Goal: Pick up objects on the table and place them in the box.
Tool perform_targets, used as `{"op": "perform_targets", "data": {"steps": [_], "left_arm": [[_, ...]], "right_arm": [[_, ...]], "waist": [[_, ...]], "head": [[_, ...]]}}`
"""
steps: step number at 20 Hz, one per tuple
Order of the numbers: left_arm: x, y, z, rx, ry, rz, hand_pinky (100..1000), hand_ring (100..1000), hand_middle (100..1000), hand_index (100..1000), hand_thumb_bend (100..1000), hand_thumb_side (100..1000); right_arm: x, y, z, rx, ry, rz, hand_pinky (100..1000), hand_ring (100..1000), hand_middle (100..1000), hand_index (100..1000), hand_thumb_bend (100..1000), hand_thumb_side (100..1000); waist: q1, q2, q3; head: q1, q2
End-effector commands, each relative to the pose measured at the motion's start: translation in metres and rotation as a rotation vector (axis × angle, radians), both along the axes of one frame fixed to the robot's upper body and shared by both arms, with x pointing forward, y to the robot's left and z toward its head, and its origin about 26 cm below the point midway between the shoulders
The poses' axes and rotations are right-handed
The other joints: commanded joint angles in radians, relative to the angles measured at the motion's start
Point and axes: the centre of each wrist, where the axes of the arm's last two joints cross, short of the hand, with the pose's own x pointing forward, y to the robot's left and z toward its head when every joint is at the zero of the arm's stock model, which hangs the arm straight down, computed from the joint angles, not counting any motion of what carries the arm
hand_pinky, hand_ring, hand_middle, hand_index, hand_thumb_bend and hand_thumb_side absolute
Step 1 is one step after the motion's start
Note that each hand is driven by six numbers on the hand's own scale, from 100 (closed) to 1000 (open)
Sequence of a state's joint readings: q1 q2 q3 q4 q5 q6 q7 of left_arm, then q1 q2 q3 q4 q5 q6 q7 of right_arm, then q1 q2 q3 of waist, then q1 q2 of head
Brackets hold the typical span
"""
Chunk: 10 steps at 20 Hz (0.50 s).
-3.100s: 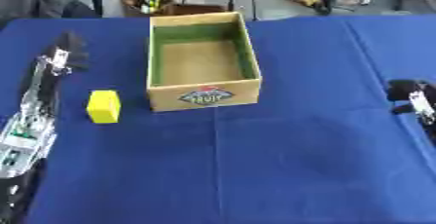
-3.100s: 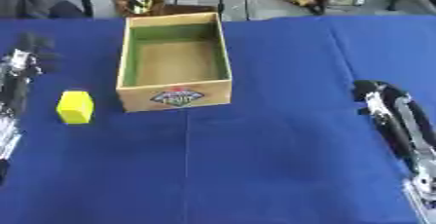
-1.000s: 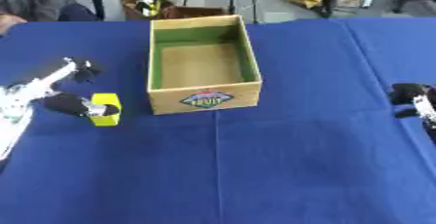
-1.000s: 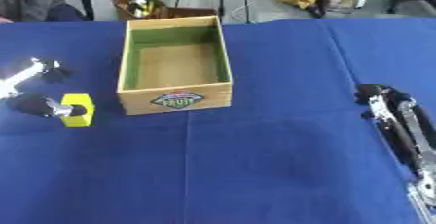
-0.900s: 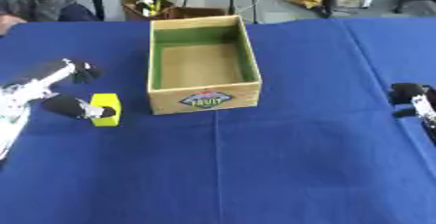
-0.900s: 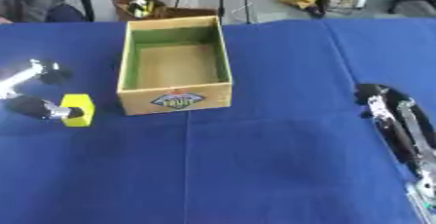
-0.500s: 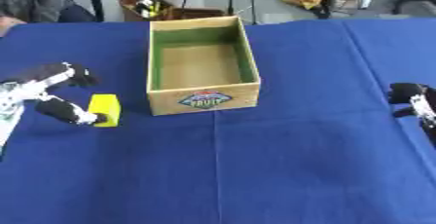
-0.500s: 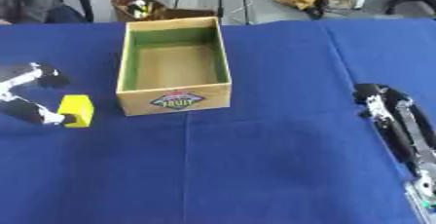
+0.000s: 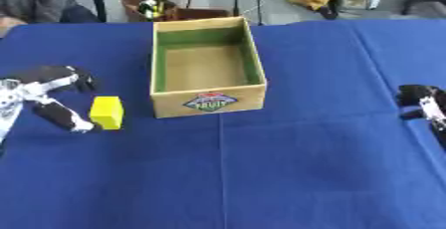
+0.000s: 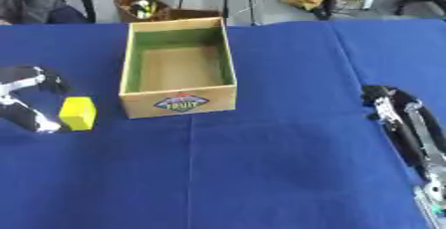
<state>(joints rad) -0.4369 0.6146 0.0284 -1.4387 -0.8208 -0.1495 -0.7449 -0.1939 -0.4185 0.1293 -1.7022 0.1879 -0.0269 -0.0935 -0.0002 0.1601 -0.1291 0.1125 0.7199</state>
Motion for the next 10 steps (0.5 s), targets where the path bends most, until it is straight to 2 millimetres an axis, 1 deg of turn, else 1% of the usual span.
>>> {"op": "perform_targets", "data": {"steps": [1, 10], "left_arm": [[0.005, 0.001, 0.007, 0.041, -0.012, -0.013, 809, 772, 722, 815, 583, 349], [0.016, -0.003, -0.002, 0.062, 0.015, -0.029, 808, 763, 721, 816, 578, 352]], "right_arm": [[0.001, -0.003, 0.009, -0.014, -0.024, 0.002, 613, 722, 670, 786, 100, 990], [0.001, -0.003, 0.008, -0.013, -0.024, 0.003, 613, 722, 669, 786, 100, 990]], "waist": [[0.000, -0.014, -0.001], [-0.001, -0.012, -0.006]], "head": [[0.000, -0.005], [0.003, -0.007]]}}
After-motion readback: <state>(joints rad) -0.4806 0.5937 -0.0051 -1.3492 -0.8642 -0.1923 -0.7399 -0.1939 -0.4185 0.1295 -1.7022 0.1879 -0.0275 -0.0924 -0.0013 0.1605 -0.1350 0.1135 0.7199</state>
